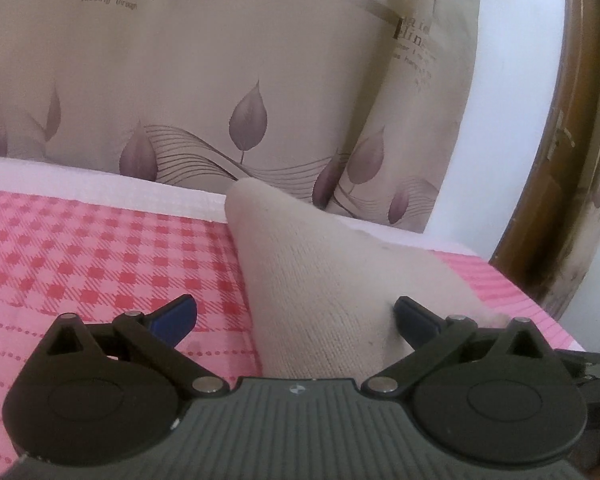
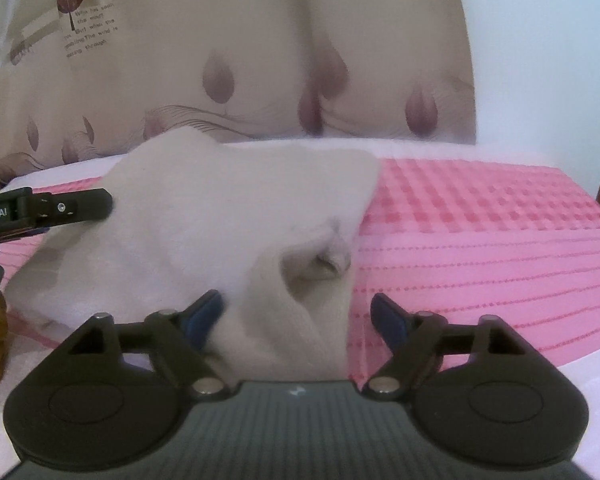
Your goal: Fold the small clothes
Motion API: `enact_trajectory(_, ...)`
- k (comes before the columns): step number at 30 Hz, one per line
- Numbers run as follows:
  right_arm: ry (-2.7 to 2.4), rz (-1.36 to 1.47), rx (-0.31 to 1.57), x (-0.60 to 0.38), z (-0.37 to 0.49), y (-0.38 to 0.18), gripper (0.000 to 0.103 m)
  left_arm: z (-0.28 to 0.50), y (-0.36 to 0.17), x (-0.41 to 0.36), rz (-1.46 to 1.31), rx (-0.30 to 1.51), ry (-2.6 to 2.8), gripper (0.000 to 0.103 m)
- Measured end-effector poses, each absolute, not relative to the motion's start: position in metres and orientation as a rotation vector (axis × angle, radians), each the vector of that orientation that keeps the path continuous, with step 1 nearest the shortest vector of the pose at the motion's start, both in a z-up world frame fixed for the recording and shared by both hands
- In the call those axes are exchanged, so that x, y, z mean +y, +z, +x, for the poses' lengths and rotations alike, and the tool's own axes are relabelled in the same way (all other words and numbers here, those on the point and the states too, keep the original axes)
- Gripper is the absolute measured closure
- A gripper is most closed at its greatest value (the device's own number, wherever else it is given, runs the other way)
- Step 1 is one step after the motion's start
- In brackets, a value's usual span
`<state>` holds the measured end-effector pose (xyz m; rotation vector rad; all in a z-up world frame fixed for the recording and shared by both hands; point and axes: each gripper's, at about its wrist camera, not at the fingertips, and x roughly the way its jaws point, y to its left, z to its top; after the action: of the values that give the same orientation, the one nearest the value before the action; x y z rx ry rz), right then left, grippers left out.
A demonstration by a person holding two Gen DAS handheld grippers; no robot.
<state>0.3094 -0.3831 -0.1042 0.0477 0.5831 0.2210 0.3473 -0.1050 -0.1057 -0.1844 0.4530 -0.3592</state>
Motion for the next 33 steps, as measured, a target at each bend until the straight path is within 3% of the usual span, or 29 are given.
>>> enact_trajectory(11,0.181,0.032,0.573,-0.382,0.31,-0.104,0.009,0.346,-0.106,-0.111,-0.136,0.447,-0.34,0.0)
enact_trajectory(25,0.164,0.039,0.568,-0.383,0.308,-0.104,0.004,0.345,-0.105,-0.117,-0.085,0.442,-0.332,0.0)
enact_trajectory(33,0.374,0.328,0.646,-0.434,0.328,-0.098,0.004,0.354,-0.103,-0.099,-0.151,0.476,-0.454,0.0)
